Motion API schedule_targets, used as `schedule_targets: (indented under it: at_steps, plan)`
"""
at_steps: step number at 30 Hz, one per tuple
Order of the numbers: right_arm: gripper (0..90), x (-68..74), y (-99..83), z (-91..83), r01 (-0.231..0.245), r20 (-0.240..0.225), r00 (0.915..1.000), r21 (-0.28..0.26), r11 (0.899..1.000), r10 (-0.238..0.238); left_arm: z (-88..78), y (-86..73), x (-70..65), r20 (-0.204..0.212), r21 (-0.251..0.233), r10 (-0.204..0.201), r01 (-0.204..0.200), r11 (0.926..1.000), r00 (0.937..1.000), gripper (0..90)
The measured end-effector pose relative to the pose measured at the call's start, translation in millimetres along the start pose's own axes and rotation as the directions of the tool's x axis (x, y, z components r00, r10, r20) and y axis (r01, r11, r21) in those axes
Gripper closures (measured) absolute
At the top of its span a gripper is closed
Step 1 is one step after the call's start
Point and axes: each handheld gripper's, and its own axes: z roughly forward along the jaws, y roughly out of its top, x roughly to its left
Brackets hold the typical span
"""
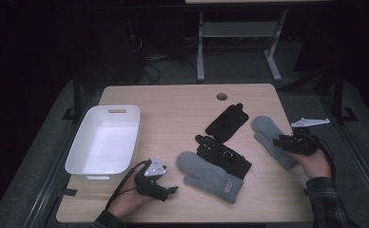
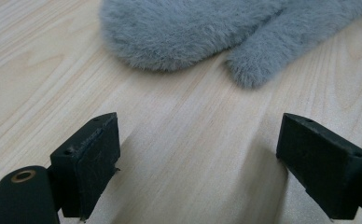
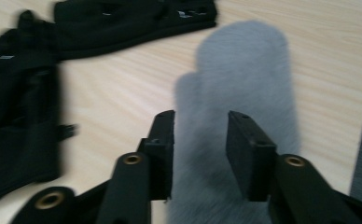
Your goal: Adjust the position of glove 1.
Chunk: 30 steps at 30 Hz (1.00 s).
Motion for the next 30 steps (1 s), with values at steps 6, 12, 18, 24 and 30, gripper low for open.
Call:
schedule_targets:
  at_steps: [6,12,18,24,30]
  plan:
    - [50.7,-11.6,9.0,22.0,0.000,0.069,0.9976,0.024,1.000,-0.001,0.2,-0.1,0.0,0.000,-0.002,0.000,0.000,1.0000,1.0000,12.5]
    - [49.3,-22.2,8.2,37.2,-0.022,0.060,0.9980,0.037,0.999,0.020,0.2,0.0,-0.1,-0.001,-0.002,-0.001,0.001,1.0000,1.0000,12.5]
    - [57.7,-20.6,2.9,45.8,-0.006,0.052,0.9986,0.077,0.997,0.002,0.4,0.4,-0.3,0.001,-0.001,-0.001,0.001,1.0000,1.0000,12.5]
    - [81.1,-23.1,-1.7,45.1,-0.002,0.026,0.9997,0.055,0.998,0.000,0.5,0.2,-0.2,0.001,-0.002,0.000,0.000,1.0000,1.0000,12.5]
    - [85.2,-25.5,-1.4,39.0,-0.015,0.008,0.9999,0.025,1.000,0.015,0.4,0.4,-0.3,0.001,-0.001,-0.001,0.001,1.0000,1.0000,12.5]
